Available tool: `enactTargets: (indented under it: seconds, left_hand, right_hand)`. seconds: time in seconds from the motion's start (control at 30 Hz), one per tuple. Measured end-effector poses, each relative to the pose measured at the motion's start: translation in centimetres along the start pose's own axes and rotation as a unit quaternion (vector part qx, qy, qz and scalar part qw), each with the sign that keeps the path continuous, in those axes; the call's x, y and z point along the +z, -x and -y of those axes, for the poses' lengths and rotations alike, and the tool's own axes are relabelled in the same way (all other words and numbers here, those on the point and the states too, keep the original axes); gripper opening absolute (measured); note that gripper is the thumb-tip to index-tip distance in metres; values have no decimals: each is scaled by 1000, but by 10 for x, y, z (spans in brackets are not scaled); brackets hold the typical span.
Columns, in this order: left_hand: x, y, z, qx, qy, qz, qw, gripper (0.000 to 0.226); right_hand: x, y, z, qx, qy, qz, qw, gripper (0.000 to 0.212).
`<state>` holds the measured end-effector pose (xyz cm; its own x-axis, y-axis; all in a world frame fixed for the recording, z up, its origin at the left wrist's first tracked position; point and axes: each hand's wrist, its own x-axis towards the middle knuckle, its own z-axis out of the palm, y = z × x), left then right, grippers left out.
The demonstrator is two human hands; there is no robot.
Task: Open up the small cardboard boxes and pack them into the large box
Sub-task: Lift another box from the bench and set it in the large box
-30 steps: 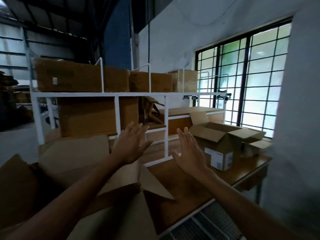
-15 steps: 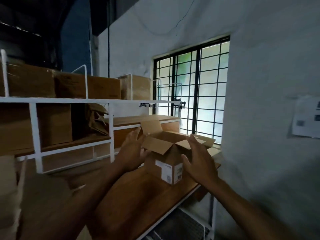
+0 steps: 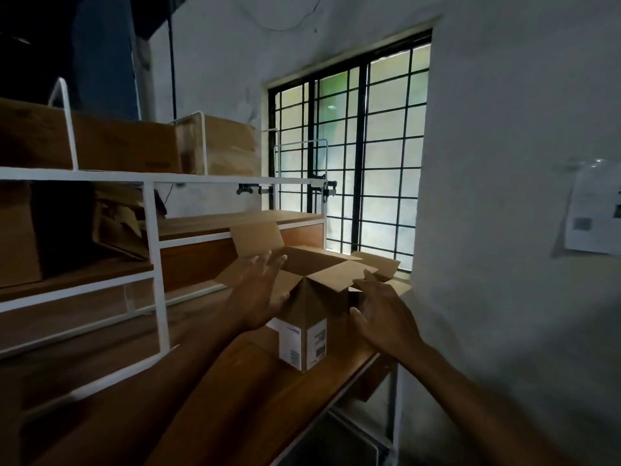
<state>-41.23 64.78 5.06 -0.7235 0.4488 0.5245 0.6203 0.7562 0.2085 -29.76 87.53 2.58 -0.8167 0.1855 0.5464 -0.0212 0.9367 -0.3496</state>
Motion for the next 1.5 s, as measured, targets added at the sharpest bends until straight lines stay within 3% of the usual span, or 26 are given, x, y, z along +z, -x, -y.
enactTargets:
  seconds: [0.27, 0.37, 0.47, 0.53, 0.67, 0.8, 0.93, 1.0, 1.07, 1.13, 1.2, 1.27, 1.3, 1.43, 1.47, 1.5]
  left_hand:
    - [84, -134, 40, 14, -13, 55, 998, 73]
    - [121, -176, 57, 3, 13, 70, 997, 66]
    - [154, -205, 66, -66, 40, 69, 995, 59]
    - [171, -221, 74, -161, 75, 63, 982, 57]
    - [202, -245, 96, -343, 186, 69, 918, 69]
    - [235, -252, 100, -370, 198, 64, 906, 78]
    - [244, -258, 109, -393, 216, 34, 893, 87]
    - [242, -258, 112, -427, 245, 4, 870, 88]
    - [244, -259, 117, -490, 309, -21, 815, 82]
    - [244, -261, 126, -540, 393, -38, 743, 95]
    - [259, -265, 153, -558, 416, -61, 716, 111]
    - [270, -270, 172, -540, 371, -89, 750, 106]
    - [260, -274, 161, -525, 326, -110, 778, 102]
    - [260, -273, 160, -471, 259, -136, 832, 104]
    - [248, -270, 137, -485, 283, -122, 818, 115]
    - [244, -267, 128, -511, 332, -127, 783, 122]
  right_hand:
    - [59, -136, -74, -46, 96, 122, 987, 72]
    - [87, -175, -101, -19, 63, 156, 986, 70]
    - [112, -201, -123, -3, 52, 172, 984, 66]
    - [123, -220, -134, 8, 55, 173, 983, 66]
    - [140, -260, -154, 42, 29, 188, 981, 63]
    - [165, -300, -176, 84, -8, 205, 975, 61]
    - [191, -334, -198, 102, -47, 163, 980, 36]
    - [205, -351, -209, 125, -81, 136, 979, 37]
    - [217, -370, -219, 179, -121, 122, 969, 42]
    - [226, -390, -226, 219, -120, 160, 955, 43]
    - [233, -406, -233, 230, -120, 223, 940, 44]
    - [240, -413, -240, 222, -148, 254, 929, 44]
    - [243, -413, -242, 219, -170, 252, 927, 44]
    - [249, -405, -244, 196, -186, 215, 938, 52]
    - [247, -403, -244, 197, -190, 210, 939, 52]
    - [244, -401, -242, 200, -198, 211, 936, 50]
